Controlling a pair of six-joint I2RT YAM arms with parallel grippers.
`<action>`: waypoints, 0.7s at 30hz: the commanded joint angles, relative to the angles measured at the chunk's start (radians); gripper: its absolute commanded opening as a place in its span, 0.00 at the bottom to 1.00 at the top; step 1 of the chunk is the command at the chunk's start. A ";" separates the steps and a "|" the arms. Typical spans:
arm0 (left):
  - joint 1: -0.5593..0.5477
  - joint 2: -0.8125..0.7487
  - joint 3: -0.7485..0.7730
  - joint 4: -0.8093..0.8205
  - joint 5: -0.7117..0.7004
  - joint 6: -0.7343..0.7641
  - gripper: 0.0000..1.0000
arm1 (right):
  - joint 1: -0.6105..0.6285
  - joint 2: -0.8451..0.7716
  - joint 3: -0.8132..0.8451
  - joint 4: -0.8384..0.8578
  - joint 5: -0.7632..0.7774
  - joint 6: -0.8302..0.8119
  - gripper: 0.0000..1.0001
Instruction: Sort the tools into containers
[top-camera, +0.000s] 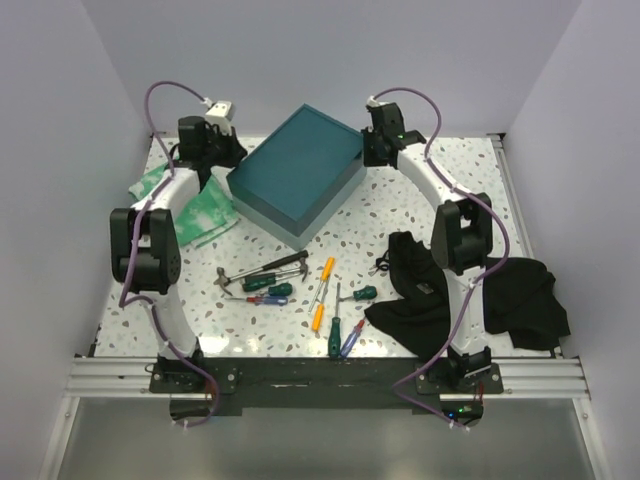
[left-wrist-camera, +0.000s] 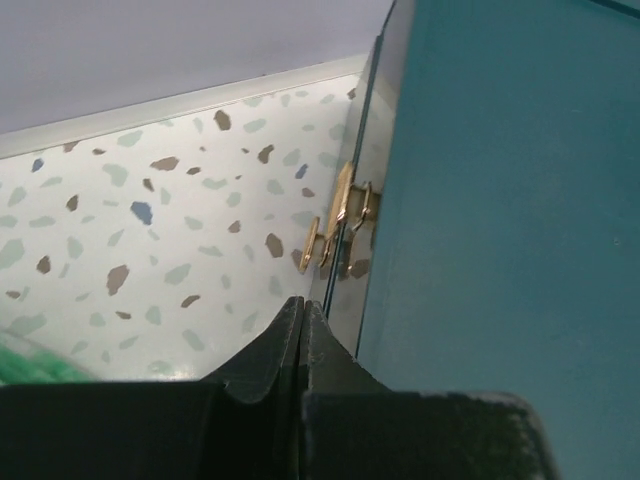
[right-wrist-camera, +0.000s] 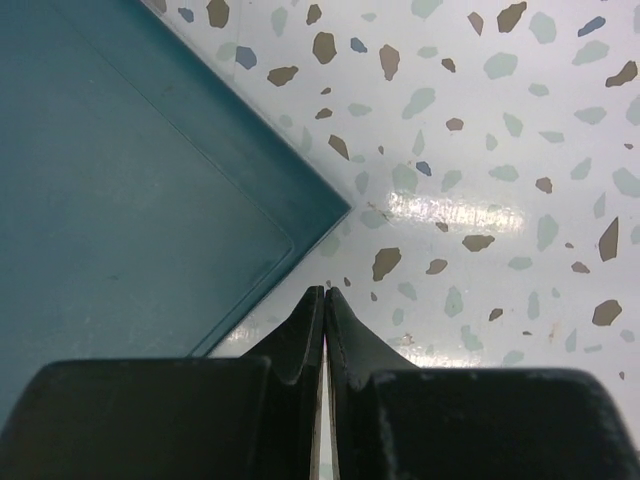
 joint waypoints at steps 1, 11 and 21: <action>-0.138 -0.009 -0.045 -0.097 0.146 0.017 0.00 | -0.018 0.007 0.058 0.018 -0.017 -0.021 0.05; -0.267 0.073 -0.032 0.013 0.164 -0.031 0.00 | -0.070 -0.010 0.001 0.009 -0.084 -0.019 0.10; -0.356 0.114 -0.037 0.262 0.224 -0.077 0.00 | -0.084 0.091 0.113 0.062 -0.357 -0.051 0.20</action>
